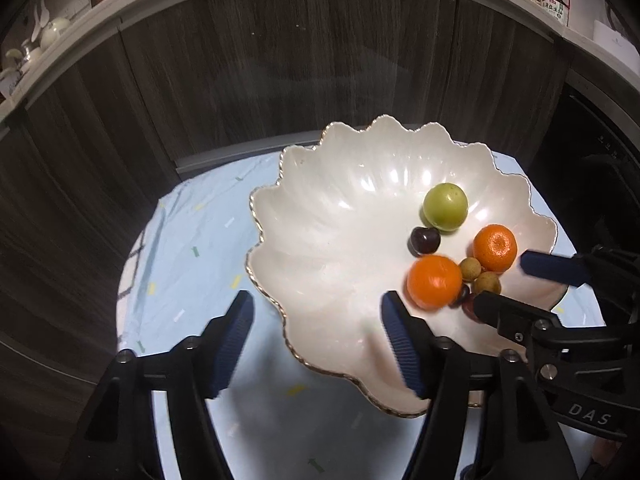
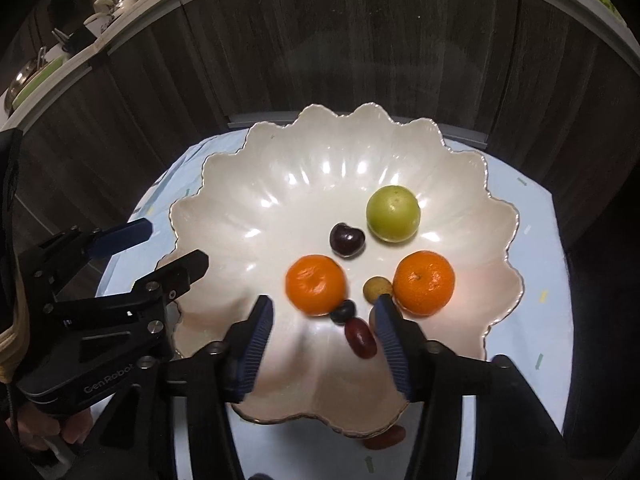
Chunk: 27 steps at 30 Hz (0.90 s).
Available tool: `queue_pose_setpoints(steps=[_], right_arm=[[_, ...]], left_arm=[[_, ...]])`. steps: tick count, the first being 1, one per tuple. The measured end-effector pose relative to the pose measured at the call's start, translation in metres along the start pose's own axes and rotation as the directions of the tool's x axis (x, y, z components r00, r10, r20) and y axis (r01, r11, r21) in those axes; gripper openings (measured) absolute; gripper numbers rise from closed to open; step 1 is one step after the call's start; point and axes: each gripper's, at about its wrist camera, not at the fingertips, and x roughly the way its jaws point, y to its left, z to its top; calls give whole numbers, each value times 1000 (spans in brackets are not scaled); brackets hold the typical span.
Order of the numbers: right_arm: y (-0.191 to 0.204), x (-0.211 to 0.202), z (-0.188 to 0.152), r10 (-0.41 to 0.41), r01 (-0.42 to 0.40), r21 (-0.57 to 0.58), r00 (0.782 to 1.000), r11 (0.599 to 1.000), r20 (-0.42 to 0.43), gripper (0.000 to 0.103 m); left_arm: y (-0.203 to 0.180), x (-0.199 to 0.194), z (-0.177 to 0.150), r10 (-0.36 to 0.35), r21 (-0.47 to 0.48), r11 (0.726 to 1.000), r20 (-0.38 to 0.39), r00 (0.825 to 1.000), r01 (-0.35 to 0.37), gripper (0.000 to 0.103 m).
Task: Organize fruits
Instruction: 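Open the left gripper to drop the mandarin while the right gripper releases the blueberry, then withdraw both grippers from the bowl back over the cherry and red date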
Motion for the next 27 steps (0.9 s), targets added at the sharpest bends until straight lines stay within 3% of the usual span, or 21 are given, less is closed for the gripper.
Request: queue_pose_setpoints(steps=[5,10,27], right_arm=[[-3,-9,3,-63,63,3,997,998,31,71],[-7,-17,2,-84,83,20,995,996,45,71],[-24,-60,-15,-135,129,69,986,989,95,71]], left_arm=[[3,-9,2,38,-9,999,24,999,-37,84],[0,-17,2,45,-11,999,35,998,-45,89],[-25,-63,-6,51,10,999,72,996,-52,92]])
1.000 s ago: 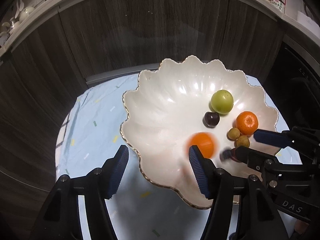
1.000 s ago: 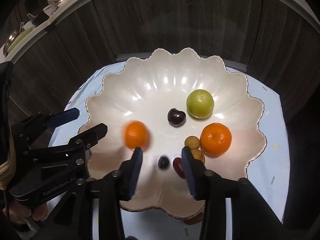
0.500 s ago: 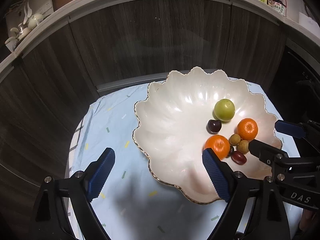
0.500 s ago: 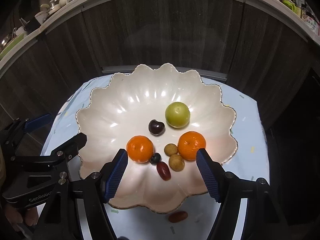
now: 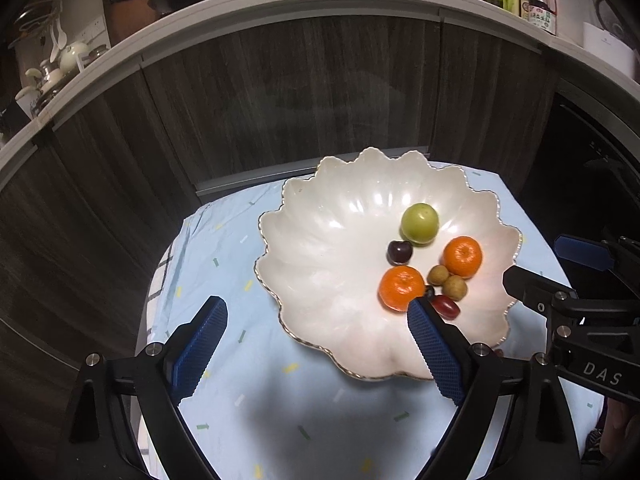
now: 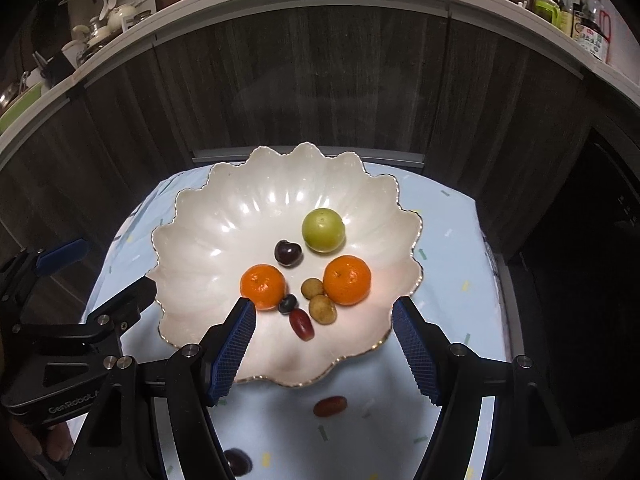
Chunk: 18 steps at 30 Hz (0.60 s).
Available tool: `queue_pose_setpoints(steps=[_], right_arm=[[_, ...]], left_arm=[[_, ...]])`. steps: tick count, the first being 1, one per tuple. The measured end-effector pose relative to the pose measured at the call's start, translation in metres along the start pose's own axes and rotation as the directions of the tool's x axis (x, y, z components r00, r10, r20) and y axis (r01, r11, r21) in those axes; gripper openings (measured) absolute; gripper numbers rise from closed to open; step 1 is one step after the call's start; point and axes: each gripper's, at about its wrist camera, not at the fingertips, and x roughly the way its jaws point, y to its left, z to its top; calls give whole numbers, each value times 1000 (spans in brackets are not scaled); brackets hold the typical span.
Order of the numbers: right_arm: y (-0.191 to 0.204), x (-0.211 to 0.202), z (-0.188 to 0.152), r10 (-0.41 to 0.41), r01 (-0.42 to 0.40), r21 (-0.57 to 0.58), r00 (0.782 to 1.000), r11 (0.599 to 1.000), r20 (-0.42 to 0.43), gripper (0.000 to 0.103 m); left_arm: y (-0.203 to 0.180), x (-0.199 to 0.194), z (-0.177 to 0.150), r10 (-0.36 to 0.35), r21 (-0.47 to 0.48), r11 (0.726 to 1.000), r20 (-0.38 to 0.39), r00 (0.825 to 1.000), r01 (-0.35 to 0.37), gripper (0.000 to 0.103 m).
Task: Organize fruits
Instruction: 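Withdraw both grippers from the bowl back over the cherry and red date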
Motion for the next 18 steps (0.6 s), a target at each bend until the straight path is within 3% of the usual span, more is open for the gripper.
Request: queue_pose_setpoints(steps=[18], right_arm=[[-25,-32,-26,-27,26,36,999,999,23,71]], left_arm=[[-28,-31,-16,-8,16,1000,9,1000,8,92]])
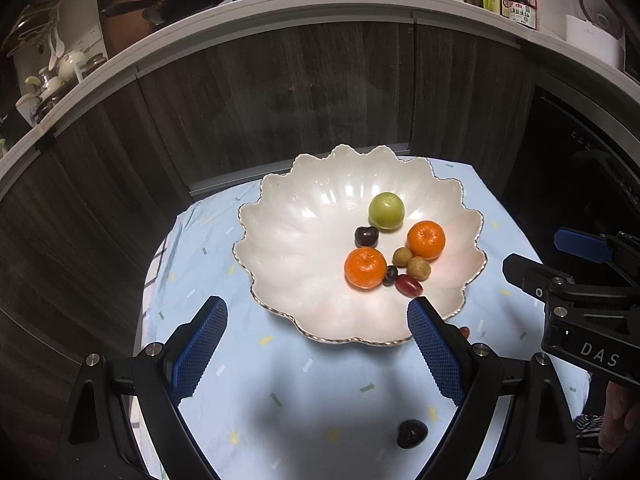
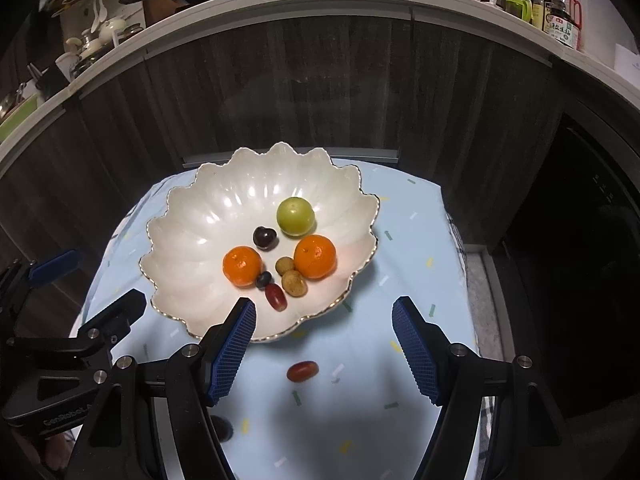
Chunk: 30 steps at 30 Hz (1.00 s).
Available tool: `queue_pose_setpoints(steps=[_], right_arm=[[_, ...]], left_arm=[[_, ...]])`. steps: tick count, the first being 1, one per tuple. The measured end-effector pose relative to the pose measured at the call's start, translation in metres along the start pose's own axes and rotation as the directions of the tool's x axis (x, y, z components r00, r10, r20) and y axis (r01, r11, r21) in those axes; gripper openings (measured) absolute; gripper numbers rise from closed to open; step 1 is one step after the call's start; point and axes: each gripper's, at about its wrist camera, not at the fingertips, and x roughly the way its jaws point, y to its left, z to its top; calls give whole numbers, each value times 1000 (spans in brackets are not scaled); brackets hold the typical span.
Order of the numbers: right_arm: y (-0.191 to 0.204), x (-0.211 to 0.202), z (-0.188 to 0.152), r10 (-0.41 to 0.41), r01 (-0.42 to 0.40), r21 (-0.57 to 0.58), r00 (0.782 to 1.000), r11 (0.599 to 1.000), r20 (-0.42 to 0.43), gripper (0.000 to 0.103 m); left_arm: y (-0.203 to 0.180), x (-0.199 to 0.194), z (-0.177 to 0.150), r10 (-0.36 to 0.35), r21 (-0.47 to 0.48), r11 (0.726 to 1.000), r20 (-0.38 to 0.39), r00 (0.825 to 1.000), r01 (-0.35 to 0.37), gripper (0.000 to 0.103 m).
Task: Organize fruits
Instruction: 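Withdraw both grippers from the bowl back over the cherry and red date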
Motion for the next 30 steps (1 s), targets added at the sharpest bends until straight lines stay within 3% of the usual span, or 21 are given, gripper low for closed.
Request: queue_pose_setpoints(steps=[15,30], right_arm=[[-9,-7,-29,-26,26,-7,1000,1000,-5,71],[-12,1,-54,-8,5,-82,999,997,-44,71]], left_arm=[[-13,-11,-30,2,-18,1000,-18,1000,-2,92],[-37,-7,-71,-22,-5,1000,-90,996,22,92]])
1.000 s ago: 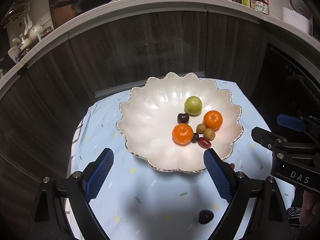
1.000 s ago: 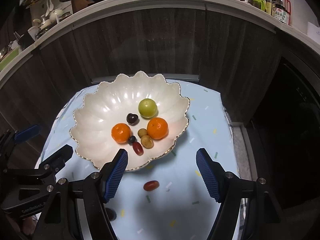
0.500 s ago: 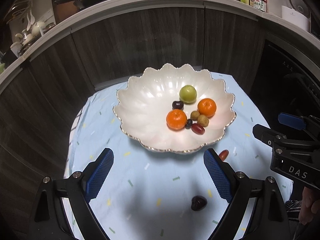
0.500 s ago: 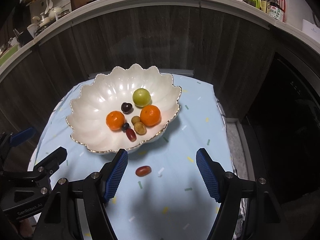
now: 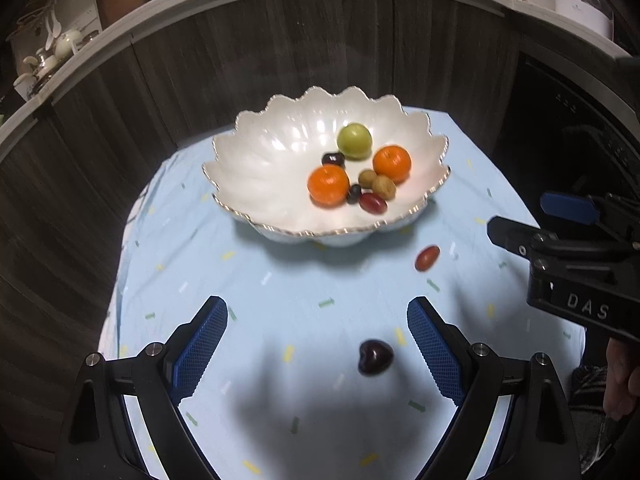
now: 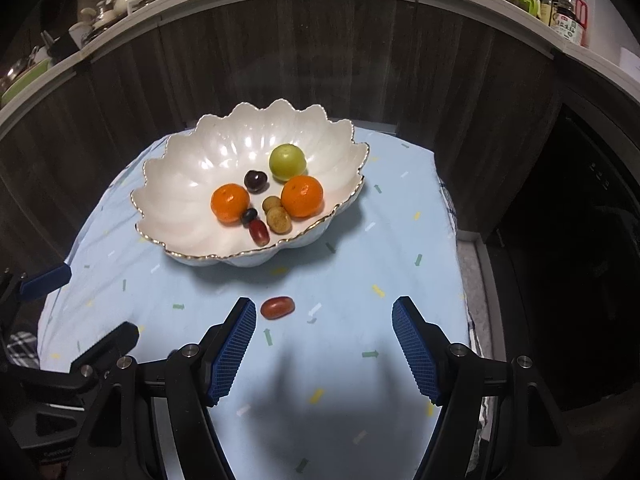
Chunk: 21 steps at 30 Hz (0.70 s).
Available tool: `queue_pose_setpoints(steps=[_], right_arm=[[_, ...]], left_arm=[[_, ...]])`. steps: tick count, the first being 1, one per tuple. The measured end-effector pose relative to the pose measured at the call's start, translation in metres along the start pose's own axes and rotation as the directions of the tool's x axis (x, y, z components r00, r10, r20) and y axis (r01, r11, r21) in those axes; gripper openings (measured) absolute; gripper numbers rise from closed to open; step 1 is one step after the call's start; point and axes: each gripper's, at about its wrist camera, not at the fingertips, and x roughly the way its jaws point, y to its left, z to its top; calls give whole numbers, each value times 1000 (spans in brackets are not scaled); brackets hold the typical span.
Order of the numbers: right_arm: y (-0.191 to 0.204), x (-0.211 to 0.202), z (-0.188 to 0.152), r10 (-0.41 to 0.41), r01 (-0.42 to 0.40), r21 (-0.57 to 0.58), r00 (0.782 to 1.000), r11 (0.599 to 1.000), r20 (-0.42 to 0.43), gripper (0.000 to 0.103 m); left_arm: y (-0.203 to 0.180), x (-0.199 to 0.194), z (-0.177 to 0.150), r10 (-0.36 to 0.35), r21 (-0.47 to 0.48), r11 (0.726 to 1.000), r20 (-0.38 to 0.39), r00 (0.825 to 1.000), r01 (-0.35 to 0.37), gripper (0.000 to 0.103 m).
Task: Organize fruits
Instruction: 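Withdraw both grippers from the bowl back over the cherry and red date, then lower the left gripper onto the dark red cherry while the right gripper approaches the red date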
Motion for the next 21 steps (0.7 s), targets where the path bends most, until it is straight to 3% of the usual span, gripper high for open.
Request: queue_pose_setpoints(steps=[7,21], right_arm=[[2,14,-7,45,-47,-49,998,998,-48,71],[9,46,-12,109,-126,-180,989,975,-103,71]], left_arm=[[-7,7,-16,-23,-33,999,-43,999,22,92],[-15,20,-36,28,-157,987,-73,997,-39,91]])
